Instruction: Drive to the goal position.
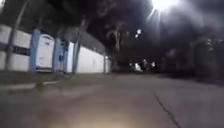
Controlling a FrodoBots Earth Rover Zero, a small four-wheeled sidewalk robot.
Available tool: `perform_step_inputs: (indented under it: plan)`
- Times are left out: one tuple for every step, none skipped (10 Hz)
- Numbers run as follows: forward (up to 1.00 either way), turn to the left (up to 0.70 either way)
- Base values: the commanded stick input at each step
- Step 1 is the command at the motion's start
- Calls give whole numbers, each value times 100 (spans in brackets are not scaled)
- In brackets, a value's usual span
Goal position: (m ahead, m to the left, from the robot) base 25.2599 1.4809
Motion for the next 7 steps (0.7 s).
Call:
perform_step_inputs:
  plan:
    - [70, 0]
    - [70, 0]
    - [70, 0]
    - [70, -10]
    - [70, -35]
    - [70, -35]
    - [70, -35]
